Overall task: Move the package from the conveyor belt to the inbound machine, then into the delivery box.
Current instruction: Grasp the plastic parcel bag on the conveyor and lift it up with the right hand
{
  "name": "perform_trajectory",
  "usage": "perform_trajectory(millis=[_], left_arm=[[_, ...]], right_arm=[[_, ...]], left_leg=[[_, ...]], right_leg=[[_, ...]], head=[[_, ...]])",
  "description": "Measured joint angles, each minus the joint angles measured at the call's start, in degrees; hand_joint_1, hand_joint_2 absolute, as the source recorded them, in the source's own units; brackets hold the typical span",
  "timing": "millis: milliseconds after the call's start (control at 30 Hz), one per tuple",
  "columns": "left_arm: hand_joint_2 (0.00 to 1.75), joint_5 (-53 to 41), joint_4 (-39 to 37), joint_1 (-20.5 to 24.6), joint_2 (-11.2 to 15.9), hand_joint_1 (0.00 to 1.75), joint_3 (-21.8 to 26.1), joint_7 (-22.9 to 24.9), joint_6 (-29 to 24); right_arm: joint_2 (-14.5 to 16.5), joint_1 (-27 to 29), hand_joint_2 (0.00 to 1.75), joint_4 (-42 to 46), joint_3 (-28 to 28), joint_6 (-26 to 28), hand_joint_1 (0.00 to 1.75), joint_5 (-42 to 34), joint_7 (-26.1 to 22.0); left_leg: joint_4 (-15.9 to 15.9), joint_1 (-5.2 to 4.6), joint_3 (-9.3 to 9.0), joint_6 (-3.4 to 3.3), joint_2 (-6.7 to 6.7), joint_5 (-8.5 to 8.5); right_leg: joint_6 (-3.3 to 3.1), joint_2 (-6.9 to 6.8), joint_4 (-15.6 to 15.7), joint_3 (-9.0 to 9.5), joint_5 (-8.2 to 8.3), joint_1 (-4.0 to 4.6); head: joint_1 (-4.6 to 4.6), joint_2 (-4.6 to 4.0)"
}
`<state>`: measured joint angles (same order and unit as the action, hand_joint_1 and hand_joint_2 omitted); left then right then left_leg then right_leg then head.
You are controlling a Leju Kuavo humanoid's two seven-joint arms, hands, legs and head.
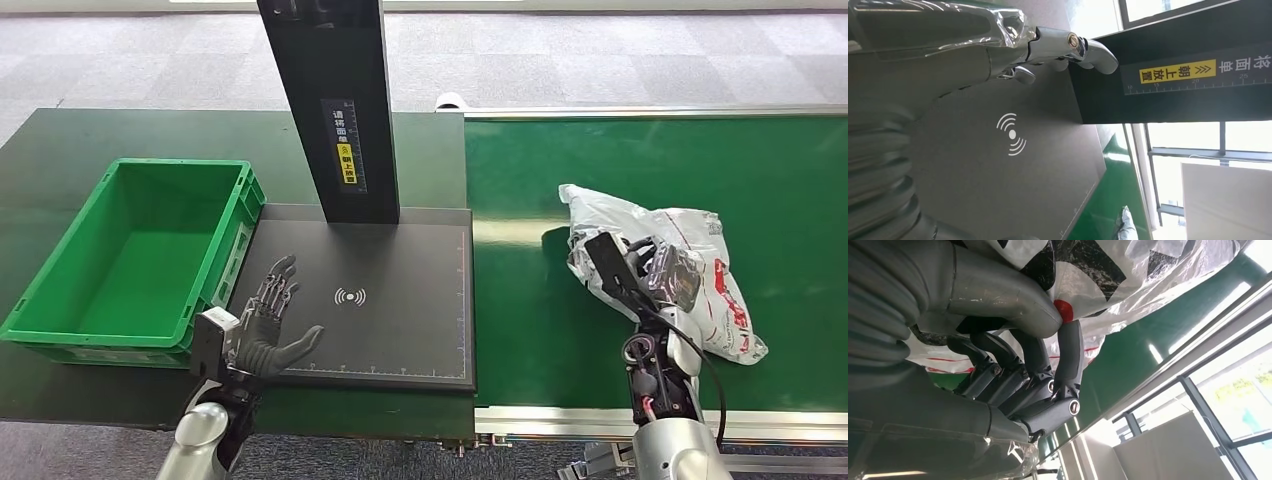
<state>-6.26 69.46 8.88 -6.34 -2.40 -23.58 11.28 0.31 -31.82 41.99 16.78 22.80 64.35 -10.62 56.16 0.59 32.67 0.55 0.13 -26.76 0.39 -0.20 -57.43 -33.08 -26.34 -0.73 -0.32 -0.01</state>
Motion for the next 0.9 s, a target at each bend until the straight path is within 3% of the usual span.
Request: perform_trajectory(millis=[300, 433, 600, 767, 900], left_arm=[[1.75, 0.14, 0.03, -0.05, 0.0, 0.0, 0.17, -0.07, 0.0], [1.75, 0.93, -0.04, 0.13, 0.0, 0.0, 0.17, -0.59, -0.95], [1.75, 2.65, -0.86, 1.66, -0.09, 0.0, 0.17, -2.44, -4.35], [1.75, 5.74, -1.17, 3.99, -0.67, 0.0, 0.2, -5.5, -13.44], [1.75, 8.71, -1.13, 4.86, -0.91, 0.0, 0.32, -5.93, -16.21]], right_arm=[[0.36, 0.5, 1.75, 1.89, 0.03, 1.29, 1.75, -1.85, -1.76], [0.76, 1.92, 1.75, 5.5, 0.1, 5.67, 1.75, -8.77, -8.18], [2.47, 5.91, 1.75, 16.27, -0.57, 9.92, 1.75, -17.19, -17.2], [3.96, 8.66, 1.75, 26.17, -5.64, 11.92, 1.75, -19.32, -22.61], [4.34, 9.65, 1.75, 31.18, -12.57, 12.45, 1.75, -20.34, -24.83]], left_leg=[[0.0, 0.0, 0.0, 0.0, 0.0, 0.0], [0.0, 0.0, 0.0, 0.0, -0.01, 0.0], [0.0, 0.0, 0.0, 0.0, 0.02, 0.0], [-0.01, 0.01, -0.01, 0.0, 0.07, 0.0], [-0.01, 0.01, -0.03, 0.01, 0.1, 0.01]], right_leg=[[0.0, 0.0, 0.0, -0.01, 0.0, 0.0], [0.0, -0.01, 0.0, -0.02, 0.0, 0.0], [0.0, 0.0, 0.0, -0.02, 0.0, 0.0], [-0.01, 0.01, 0.0, -0.01, 0.0, 0.01], [-0.01, 0.03, -0.01, 0.0, 0.01, 0.02]], head=[[0.0, 0.01], [0.0, 0.0], [0.0, -0.01], [0.0, -0.01], [0.01, 0.0]])
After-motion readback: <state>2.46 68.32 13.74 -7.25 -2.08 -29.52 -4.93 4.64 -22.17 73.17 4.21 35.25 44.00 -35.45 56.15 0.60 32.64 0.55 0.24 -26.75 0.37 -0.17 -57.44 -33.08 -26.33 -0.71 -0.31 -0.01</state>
